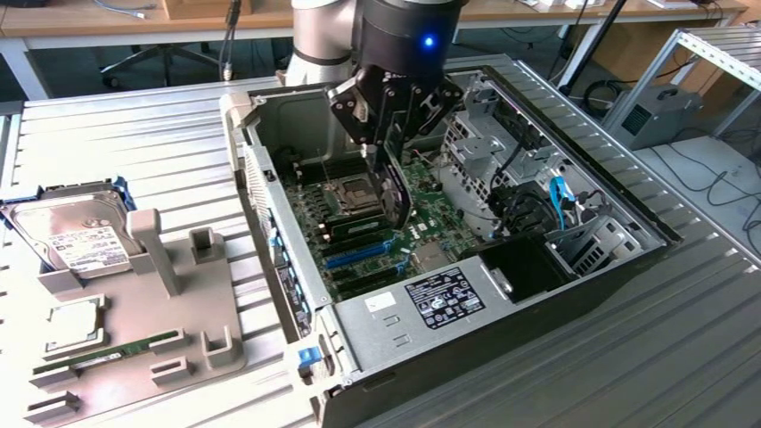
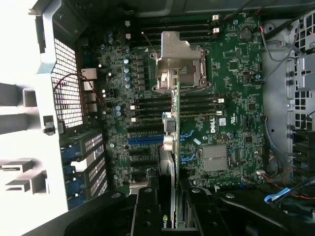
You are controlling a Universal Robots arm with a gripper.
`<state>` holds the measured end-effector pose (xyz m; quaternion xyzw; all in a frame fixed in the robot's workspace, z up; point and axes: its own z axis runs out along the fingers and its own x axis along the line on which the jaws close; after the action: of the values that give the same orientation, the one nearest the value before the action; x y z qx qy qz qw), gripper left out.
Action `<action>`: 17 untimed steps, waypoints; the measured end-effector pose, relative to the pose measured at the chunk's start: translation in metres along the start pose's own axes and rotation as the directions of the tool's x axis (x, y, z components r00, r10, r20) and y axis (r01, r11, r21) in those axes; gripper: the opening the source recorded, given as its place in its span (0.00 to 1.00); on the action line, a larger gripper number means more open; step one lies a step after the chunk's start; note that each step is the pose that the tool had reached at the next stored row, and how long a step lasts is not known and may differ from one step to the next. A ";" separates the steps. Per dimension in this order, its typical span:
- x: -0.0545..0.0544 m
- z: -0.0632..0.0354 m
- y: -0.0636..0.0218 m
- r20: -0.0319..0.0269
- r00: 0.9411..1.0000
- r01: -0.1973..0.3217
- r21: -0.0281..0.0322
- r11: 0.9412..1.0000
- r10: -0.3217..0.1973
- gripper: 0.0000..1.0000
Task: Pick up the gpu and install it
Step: 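Pick up the gpu and move the gpu toward the slot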
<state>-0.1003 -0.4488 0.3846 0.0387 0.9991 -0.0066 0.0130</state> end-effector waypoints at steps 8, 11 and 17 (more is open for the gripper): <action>-0.005 0.0028 0.0004 0.000 1.000 0.000 0.000 1.000 0.000 0.26; -0.007 0.0040 0.0006 0.000 1.000 0.000 0.000 1.000 0.000 0.26; -0.010 0.0062 0.0009 0.000 1.000 0.000 0.000 1.000 0.000 0.26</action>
<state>-0.0896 -0.4488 0.3788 0.0387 0.9991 -0.0067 0.0130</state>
